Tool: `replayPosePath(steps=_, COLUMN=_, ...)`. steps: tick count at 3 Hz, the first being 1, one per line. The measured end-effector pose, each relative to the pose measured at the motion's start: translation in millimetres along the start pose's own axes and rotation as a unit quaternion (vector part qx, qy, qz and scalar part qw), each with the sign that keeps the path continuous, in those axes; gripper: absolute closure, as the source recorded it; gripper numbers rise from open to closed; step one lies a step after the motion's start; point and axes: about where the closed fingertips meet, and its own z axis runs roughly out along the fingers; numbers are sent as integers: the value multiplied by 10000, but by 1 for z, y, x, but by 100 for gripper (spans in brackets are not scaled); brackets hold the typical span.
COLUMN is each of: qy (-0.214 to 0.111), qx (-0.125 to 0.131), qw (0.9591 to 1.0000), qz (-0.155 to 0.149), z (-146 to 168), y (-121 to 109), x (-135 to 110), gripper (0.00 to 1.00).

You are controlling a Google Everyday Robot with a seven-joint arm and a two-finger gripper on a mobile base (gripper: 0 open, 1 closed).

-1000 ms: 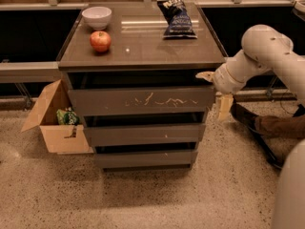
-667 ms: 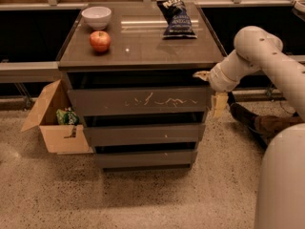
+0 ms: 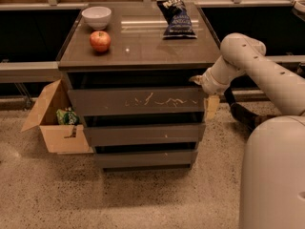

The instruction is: Open top drawer

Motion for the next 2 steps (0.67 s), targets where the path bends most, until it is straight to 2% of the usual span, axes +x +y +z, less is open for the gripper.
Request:
replayPosePath(steps=1, qy=23, qx=-114, qw=9999, qz=110, z=15, y=2, x=-3, gripper=0)
replayPosePath(steps=2, qy=21, qx=-165, qw=9998, qz=148, z=21, y=7, x=-7, gripper=18)
